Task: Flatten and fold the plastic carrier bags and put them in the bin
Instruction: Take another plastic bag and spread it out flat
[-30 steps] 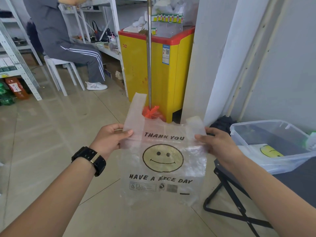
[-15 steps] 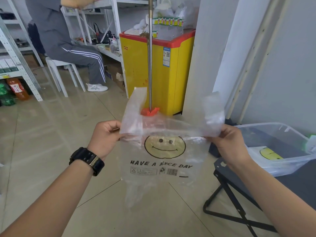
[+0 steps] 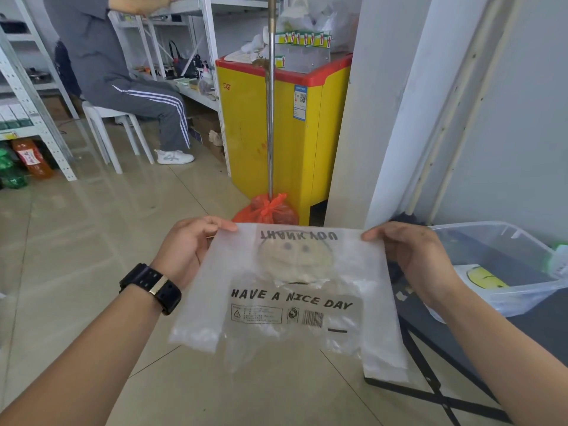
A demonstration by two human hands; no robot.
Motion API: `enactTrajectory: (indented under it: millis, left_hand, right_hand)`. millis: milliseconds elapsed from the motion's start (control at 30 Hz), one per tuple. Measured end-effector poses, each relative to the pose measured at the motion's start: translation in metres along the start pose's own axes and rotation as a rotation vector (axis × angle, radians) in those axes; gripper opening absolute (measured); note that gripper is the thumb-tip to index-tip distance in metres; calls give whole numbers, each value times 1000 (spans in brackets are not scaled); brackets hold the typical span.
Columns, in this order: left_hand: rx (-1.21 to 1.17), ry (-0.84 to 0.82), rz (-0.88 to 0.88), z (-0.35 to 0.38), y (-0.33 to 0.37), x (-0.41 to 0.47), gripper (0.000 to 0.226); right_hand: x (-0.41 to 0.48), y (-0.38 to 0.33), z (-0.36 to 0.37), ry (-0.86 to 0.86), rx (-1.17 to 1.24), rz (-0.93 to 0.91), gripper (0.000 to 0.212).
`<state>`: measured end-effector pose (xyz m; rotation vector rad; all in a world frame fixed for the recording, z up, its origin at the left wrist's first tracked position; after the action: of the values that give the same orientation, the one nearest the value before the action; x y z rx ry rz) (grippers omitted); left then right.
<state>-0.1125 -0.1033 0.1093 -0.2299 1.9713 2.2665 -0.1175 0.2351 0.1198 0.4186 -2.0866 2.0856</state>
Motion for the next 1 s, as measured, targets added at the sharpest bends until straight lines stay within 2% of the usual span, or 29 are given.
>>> enactTrajectory:
  millis: [67, 133, 167, 267, 333, 400, 433, 567, 667, 767, 833, 900, 1000]
  left_hand:
    - [-11, -59, -23, 5, -5, 2, 30]
    - [106, 6, 48, 1, -2, 1, 14]
    - [162, 43, 92, -1, 0, 1, 11]
    - [228, 99, 154, 1, 4, -2, 26]
    - [293, 125, 183, 3, 4, -2, 29]
    - [412, 114, 198, 9, 2, 0, 21]
    - [492, 95, 197, 14, 0, 1, 18]
    - [851, -11, 115, 39, -19, 1, 36]
    - [1000, -157, 62, 70, -42, -3, 34]
    - [1130, -180, 132, 94, -52, -2, 38]
    - [1225, -92, 261, 103, -45, -2, 29]
    - [1244, -2, 416, 109, -30, -4, 18]
    - [1066, -32, 459, 110, -20, -5, 12]
  right_hand:
    - [-2, -2, -2, 31, -51, -9, 19]
    - [-1, -3, -5, 76, -99, -28, 7]
    - [-1, -1, -6, 90, -100, -26, 11]
    - [-2, 7, -9, 130, -96, 20, 26]
    - [-4, 12, -11, 166, -155, 49, 21]
    - [-6, 12, -9, 190, -220, 59, 11]
    - [-6, 9, -7, 189, -273, 36, 8]
    - [-3, -9, 15, 57, -510, -117, 14]
    - [-9, -24, 39, -56, -586, -225, 15]
    - [-14, -40, 54, -85, -596, -346, 17]
    - [-16, -46, 56, -75, -596, -395, 16]
    - [-17, -50, 54, -54, -585, -426, 16]
    - [-18, -56, 48, -37, -569, -429, 13]
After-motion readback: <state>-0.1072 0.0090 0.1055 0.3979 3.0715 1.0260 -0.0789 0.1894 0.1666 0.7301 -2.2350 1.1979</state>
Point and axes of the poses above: each hand's wrist, its own x-axis towards the middle knuckle, its own z-axis out of the palm, y = z × x, the point moved 10 cm from there along x, towards the middle knuckle, and after that the axes turned 11 degrees about -z, right-handed, at the moved point
